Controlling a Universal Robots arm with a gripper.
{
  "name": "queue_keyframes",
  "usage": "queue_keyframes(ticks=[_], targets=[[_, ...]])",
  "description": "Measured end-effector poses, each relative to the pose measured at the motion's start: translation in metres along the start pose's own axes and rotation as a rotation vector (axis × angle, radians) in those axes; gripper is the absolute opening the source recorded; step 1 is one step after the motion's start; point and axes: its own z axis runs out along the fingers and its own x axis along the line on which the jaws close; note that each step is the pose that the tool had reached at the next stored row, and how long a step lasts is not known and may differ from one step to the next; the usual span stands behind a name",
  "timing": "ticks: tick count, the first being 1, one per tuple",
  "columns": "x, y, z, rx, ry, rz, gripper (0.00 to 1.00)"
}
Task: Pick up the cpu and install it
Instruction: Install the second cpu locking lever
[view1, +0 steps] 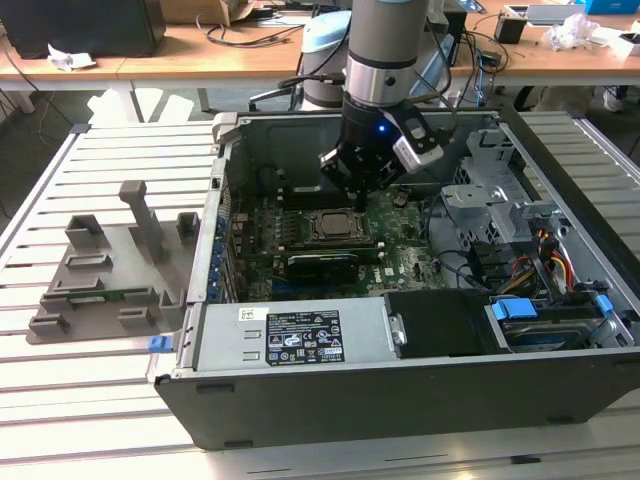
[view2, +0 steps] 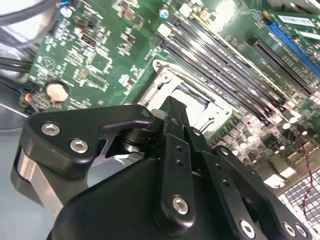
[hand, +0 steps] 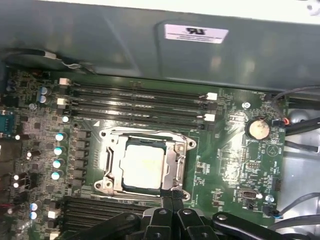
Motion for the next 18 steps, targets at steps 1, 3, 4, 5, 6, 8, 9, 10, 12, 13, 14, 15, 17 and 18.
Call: queue_keyframes(ticks=[1, 3, 4, 5, 6, 8, 9, 10, 12, 13, 14, 15, 17, 18], targets=[[-0.0007, 0.0000, 0.0000, 0.0000, 0.0000, 0.000, 0.11], [-0.0011, 0.0003, -0.0005, 0.0001, 0.0000, 0.000, 0.11], [-0.0011, 0.0004, -0.0010, 0.0000, 0.0000, 0.000, 0.11], [-0.0012, 0.0004, -0.0016, 0.0000, 0.0000, 0.000, 0.11], [-0.0012, 0.0004, -0.0020, 0.0000, 0.0000, 0.000, 0.11], [-0.0014, 0.0005, -0.0030, 0.0002, 0.0000, 0.000, 0.11], [-0.0015, 0.0005, -0.0036, 0.0003, 0.0000, 0.000, 0.11], [-0.0016, 0.0006, -0.0039, 0.0002, 0.0000, 0.000, 0.11], [-0.0019, 0.0007, -0.0043, 0.0003, -0.0001, 0.000, 0.11], [-0.0020, 0.0007, -0.0044, 0.0004, 0.0000, 0.000, 0.11], [-0.0021, 0.0008, -0.0045, 0.0004, 0.0000, 0.000, 0.11], [-0.0022, 0.0008, -0.0048, 0.0007, 0.0001, 0.000, 0.11], [-0.0023, 0.0008, -0.0062, 0.0012, 0.0002, 0.000, 0.11], [-0.0023, 0.0008, -0.0071, 0.0012, 0.0001, 0.000, 0.11]])
